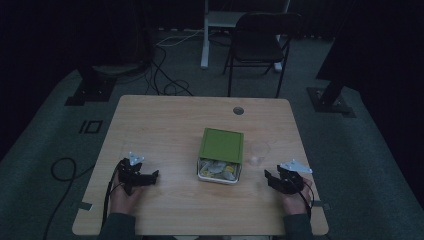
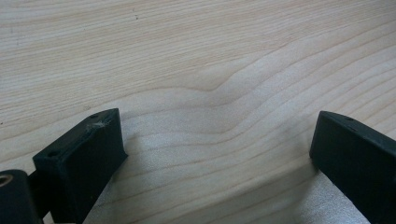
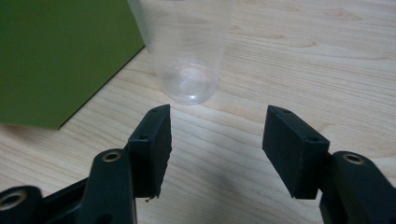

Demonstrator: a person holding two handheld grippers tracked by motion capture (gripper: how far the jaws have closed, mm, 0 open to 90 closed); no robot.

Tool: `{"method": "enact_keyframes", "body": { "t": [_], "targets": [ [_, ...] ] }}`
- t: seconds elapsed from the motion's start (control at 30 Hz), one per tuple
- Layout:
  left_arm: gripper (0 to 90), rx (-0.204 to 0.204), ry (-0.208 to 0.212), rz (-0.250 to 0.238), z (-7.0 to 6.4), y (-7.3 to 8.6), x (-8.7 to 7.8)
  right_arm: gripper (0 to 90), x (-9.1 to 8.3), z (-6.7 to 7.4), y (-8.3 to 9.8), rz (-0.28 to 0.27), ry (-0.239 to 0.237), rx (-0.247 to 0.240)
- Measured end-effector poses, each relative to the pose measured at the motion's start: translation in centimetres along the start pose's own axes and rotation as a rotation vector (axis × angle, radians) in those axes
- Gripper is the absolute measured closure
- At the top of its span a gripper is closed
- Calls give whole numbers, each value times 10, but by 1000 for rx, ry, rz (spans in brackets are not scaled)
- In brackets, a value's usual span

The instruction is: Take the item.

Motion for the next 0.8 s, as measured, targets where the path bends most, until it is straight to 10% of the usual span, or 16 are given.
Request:
{"method": "enact_keyframes", "body": {
  "t": [0.8],
  "targets": [
    [37, 0, -1, 0, 0, 0, 0, 453, -17, 19, -8, -39, -49, -52]
  ]
}}
Point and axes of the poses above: each handheld gripper's, and its own axes: x roughly forward along the jaws, y roughly out of its underside, z roughly to its left, the point moved 1 cm from there along x, roughly forward along the jaws, and after that the axes turned 15 degrees about x, right-handed, at the moved point
